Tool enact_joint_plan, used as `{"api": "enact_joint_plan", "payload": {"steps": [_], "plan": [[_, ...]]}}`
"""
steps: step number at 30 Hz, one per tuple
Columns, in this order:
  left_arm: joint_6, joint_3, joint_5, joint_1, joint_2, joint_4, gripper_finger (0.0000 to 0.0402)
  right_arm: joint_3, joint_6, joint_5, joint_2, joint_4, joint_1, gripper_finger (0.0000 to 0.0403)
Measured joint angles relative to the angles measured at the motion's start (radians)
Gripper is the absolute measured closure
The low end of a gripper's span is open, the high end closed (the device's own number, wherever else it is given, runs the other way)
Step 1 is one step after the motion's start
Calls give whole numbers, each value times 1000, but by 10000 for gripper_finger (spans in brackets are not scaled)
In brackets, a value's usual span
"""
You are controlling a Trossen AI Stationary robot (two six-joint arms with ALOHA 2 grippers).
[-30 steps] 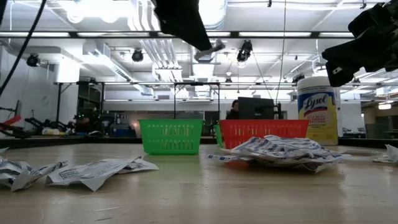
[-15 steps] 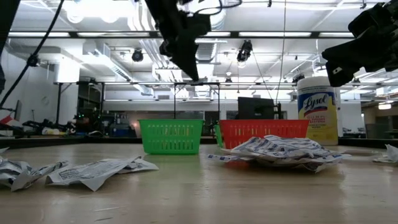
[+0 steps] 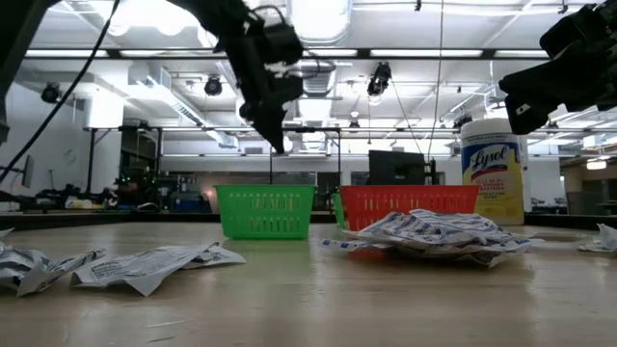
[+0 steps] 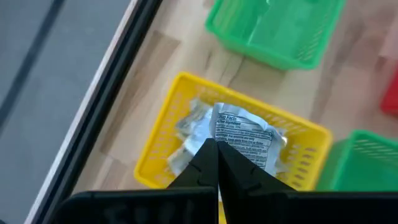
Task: Pick & Place First Aid Supplies
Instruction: Put the blue alcohol pad into the yellow bin
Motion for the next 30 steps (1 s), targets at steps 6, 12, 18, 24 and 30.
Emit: {"api": "enact_joint_plan", "payload": {"steps": [6,12,18,24,30], "plan": [[40,1,123,74,46,-3,402,0,0,0,0,0,0,374],[45,4,198,93,103,-9,401,0,0,0,0,0,0,374],[45,55,225,92,193,-60,401,0,0,0,0,0,0,374],[53,109,224,91,245,-88,402,0,0,0,0,0,0,374],[60,110,223,89,242,-90,401,0,0,0,0,0,0,374]]}}
